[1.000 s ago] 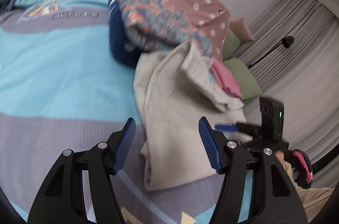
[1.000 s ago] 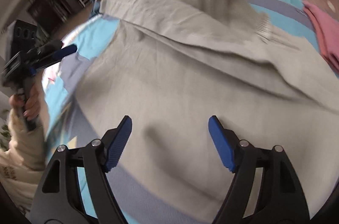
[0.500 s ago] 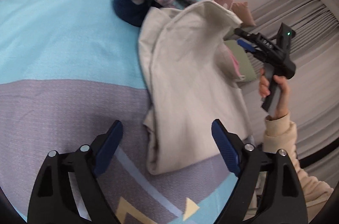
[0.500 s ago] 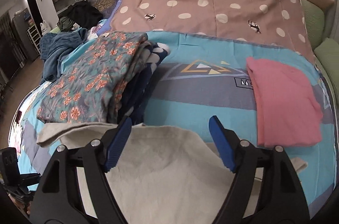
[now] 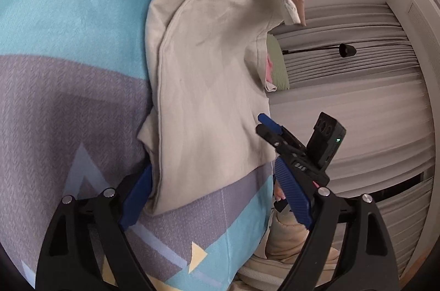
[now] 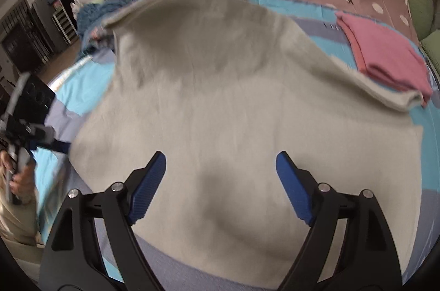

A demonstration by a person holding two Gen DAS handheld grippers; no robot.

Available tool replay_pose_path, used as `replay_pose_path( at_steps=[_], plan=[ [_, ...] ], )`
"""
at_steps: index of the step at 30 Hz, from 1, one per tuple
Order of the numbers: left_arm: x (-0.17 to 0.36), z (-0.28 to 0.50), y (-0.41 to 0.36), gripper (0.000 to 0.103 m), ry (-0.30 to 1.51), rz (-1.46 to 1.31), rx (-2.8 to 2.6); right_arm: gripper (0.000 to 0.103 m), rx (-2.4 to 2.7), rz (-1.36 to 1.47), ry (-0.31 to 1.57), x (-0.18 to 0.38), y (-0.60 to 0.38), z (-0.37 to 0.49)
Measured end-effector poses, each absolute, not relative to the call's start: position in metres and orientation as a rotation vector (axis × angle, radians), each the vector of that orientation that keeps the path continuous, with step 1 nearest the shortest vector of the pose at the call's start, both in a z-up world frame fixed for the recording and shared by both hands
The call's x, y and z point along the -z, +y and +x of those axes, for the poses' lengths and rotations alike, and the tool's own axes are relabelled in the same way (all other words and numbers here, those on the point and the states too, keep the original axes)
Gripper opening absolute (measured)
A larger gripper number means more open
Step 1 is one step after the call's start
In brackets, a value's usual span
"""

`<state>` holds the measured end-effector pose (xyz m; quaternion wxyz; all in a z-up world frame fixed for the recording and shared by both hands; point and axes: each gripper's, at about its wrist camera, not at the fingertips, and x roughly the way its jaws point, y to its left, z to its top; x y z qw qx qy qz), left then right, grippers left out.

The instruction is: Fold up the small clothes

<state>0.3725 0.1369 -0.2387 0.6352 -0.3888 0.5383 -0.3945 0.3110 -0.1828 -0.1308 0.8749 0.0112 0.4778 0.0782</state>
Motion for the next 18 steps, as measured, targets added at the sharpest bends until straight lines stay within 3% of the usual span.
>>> replay_pose_path(
  at_steps=[4,18],
  plan=[
    [0.241,0.358,0.137,0.086,1.250,-0.946,0.927,0.084,-0.149,0.016,1.007,0.141,-0.186,0.292],
    [0.232,0.367,0.119,0.086,1.151,-1.202,1.026,0.086,-0.298,-0.702,0.710,0.159,0.014,0.248]
  ],
)
